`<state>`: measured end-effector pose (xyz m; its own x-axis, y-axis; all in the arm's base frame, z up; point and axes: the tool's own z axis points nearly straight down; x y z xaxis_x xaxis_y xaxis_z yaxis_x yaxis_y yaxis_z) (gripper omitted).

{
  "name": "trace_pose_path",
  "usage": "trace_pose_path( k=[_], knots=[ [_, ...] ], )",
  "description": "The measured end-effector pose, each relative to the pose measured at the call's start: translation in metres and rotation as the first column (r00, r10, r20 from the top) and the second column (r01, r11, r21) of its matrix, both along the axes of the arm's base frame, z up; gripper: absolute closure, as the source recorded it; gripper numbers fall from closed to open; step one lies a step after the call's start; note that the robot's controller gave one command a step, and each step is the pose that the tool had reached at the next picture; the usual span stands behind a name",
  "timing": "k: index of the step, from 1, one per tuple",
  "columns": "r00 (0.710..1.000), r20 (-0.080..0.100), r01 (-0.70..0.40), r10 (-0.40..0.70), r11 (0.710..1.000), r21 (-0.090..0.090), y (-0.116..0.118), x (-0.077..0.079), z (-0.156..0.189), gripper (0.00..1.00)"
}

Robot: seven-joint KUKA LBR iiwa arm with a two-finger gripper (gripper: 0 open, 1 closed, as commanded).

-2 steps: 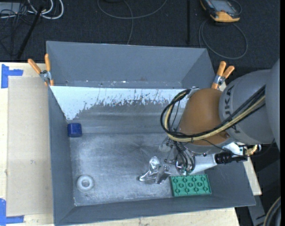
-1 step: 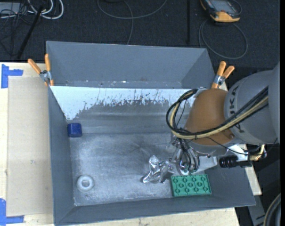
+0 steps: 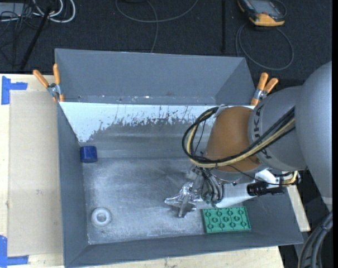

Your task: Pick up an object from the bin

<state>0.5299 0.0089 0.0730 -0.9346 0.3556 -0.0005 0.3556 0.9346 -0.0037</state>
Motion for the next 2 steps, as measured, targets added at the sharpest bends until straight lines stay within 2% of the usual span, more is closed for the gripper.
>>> trace_pose_path(
  k=[1,2],
  knots=[
    [0.998,0.014,0.064,-0.064,0.998,0.007,-0.0243,-0.0189,0.0012,0.00],
    [0.998,0.015,0.063,-0.063,0.998,0.005,-0.0252,-0.0181,0.0025,1.00]
  ],
)
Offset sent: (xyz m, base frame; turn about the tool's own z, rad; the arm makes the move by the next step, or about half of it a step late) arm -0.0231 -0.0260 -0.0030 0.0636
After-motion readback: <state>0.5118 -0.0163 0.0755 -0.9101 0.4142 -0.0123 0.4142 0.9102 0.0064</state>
